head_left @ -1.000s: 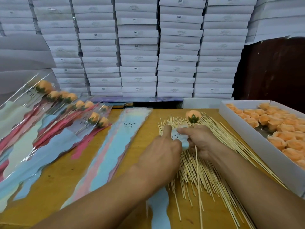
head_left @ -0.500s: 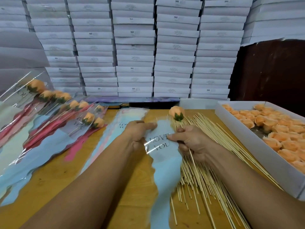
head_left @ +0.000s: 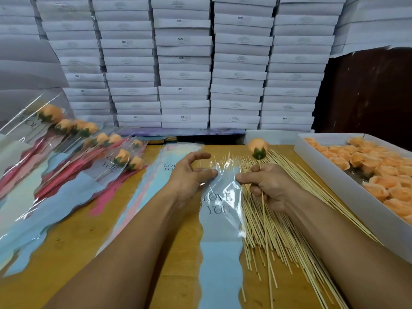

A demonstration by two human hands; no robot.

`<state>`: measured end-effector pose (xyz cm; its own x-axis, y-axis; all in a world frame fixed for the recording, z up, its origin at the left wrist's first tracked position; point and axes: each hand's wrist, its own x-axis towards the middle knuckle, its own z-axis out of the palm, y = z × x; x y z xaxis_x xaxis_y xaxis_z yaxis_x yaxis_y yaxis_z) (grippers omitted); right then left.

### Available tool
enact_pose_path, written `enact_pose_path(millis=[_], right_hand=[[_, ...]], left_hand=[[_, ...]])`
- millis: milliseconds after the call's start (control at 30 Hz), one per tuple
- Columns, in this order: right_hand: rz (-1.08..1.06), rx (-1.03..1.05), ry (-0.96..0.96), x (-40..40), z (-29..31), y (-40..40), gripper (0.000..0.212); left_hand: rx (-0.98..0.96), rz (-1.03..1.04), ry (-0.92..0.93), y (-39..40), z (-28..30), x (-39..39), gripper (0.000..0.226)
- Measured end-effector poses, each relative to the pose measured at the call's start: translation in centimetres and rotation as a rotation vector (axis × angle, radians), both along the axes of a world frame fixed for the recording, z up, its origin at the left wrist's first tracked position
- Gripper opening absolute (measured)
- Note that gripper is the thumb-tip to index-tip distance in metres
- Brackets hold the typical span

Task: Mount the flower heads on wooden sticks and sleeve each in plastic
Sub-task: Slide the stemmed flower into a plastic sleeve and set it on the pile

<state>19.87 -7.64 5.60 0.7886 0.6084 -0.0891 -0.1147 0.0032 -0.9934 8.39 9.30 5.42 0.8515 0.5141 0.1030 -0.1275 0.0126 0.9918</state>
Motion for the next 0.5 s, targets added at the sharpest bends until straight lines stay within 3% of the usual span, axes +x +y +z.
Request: enact_pose_path(millis=[100, 267, 500], right_hand=[[-0.004, -0.001, 0.006, 0.07, -0.02, -0.01, 0.045], [-0.012, -0.027, -0.003, 0.0, 0.09, -0.06, 0.048], [0.013, -0.08, 0.014, -0.27, 0.2, -0.12, 0.042]], left_hand=[[0.158, -0.029, 0.026, 0.13, -0.06, -0.17, 0.028], [0.224, -0.037, 0.004, 0.2, -0.09, -0.36, 0.009], [0.286, 0.06, -0.084, 0.69, -0.16, -0.27, 0.017]])
